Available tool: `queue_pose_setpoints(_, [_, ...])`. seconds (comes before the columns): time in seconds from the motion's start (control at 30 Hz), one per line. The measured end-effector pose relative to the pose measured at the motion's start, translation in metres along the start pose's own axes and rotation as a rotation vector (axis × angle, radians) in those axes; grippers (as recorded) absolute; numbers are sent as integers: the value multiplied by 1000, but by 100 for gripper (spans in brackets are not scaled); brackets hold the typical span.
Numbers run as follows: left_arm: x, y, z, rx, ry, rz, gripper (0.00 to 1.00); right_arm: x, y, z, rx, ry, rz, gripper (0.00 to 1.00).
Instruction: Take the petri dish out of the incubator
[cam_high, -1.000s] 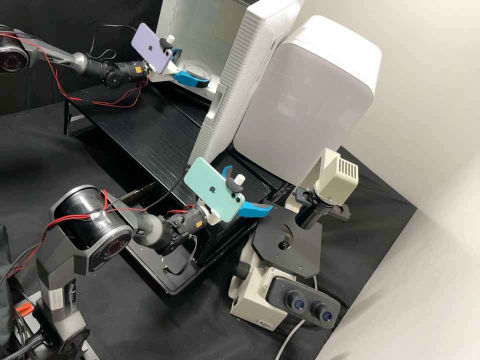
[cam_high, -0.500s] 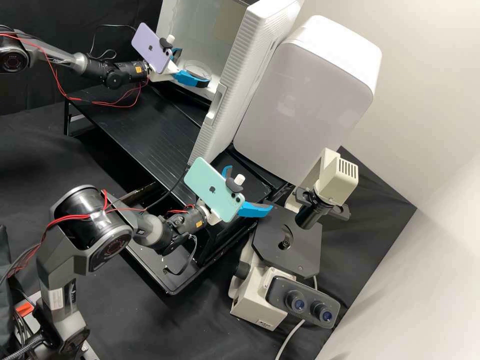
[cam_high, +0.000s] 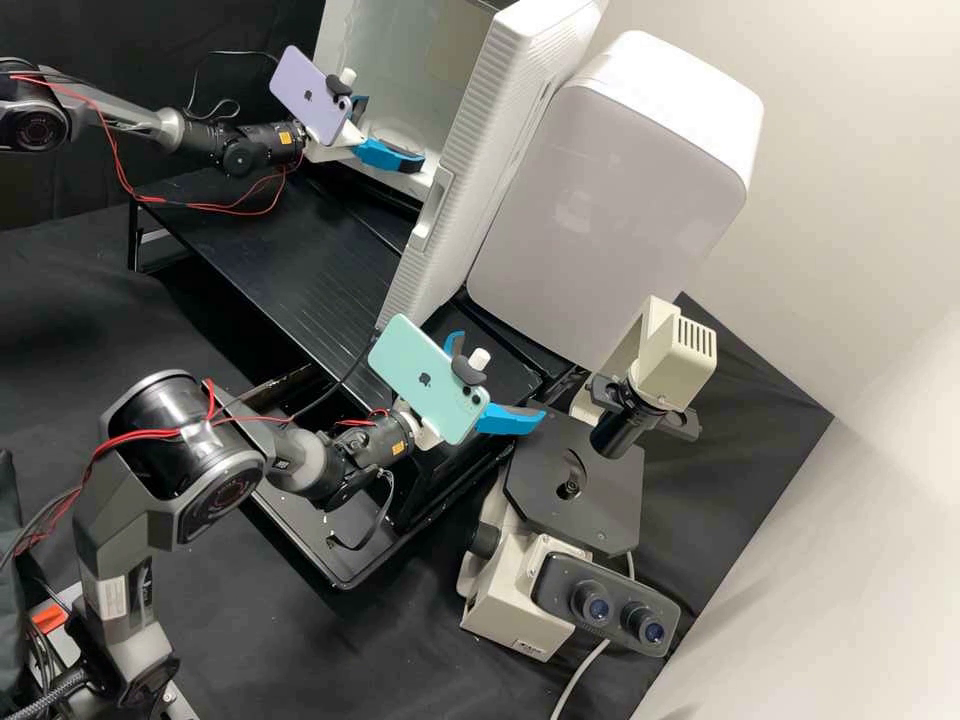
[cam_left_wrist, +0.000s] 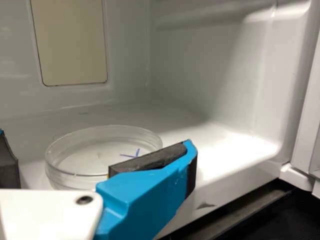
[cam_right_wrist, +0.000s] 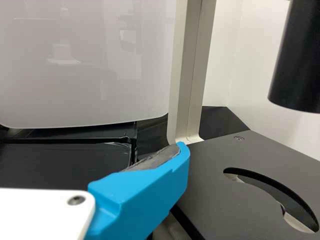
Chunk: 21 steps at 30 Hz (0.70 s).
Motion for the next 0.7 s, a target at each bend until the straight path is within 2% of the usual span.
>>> queue_pose_setpoints(0.17, [3, -5, -2, -11, 8, -6, 100, 0, 0, 0, 0, 0, 0, 100])
queue_pose_setpoints(0.33, [4, -3, -1, -12, 7, 5, 100, 0, 0, 0, 0, 0, 0, 100])
queue_pose_setpoints(0.7, [14, -7, -1, -13, 3, 24, 100, 0, 0, 0, 0, 0, 0, 100])
